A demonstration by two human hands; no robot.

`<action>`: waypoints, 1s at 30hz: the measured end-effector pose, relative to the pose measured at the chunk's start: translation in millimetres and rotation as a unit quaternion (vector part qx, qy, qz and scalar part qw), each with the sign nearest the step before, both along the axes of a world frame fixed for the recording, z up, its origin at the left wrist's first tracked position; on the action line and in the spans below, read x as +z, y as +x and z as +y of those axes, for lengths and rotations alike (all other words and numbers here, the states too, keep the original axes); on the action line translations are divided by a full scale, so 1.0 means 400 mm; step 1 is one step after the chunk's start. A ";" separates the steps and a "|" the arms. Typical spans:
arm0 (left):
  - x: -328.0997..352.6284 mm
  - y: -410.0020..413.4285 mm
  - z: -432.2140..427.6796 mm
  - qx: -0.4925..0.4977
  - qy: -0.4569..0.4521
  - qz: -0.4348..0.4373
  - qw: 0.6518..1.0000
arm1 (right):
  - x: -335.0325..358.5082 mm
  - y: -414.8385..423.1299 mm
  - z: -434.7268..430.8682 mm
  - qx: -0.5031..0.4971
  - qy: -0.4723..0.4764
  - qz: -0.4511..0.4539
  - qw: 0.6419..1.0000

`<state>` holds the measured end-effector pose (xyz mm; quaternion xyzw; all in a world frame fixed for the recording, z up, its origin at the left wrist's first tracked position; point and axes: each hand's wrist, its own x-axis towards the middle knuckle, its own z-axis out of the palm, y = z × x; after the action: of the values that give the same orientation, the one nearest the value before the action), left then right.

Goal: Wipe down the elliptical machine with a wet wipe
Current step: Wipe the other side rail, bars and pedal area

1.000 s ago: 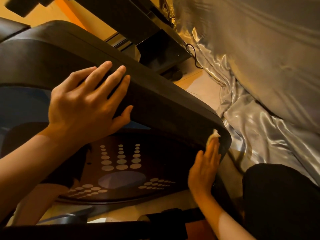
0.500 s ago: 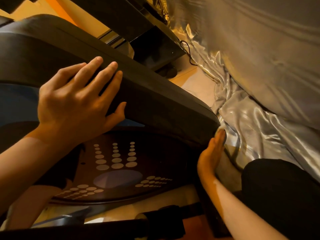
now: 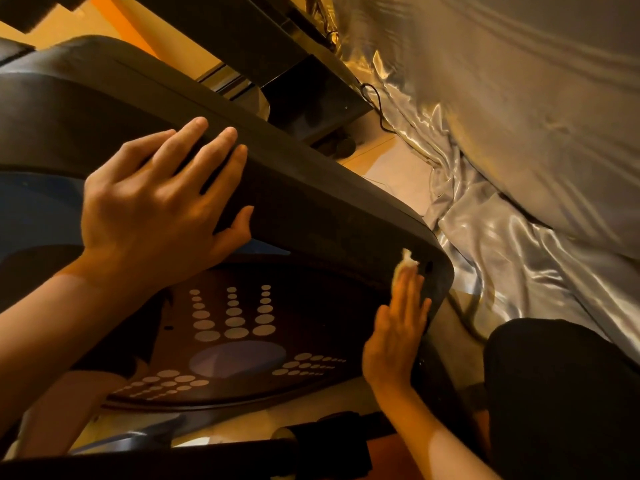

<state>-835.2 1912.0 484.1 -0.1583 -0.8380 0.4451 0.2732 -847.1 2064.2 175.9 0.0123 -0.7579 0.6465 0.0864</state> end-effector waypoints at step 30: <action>0.007 0.003 0.013 -0.004 -0.007 0.006 1.000 | 0.030 -0.033 0.004 0.032 0.006 0.035 0.999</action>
<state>-833.8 1917.3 486.8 -0.1603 -0.8326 0.4507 0.2791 -860.4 2065.6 187.9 0.0592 -0.7579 0.6432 0.0921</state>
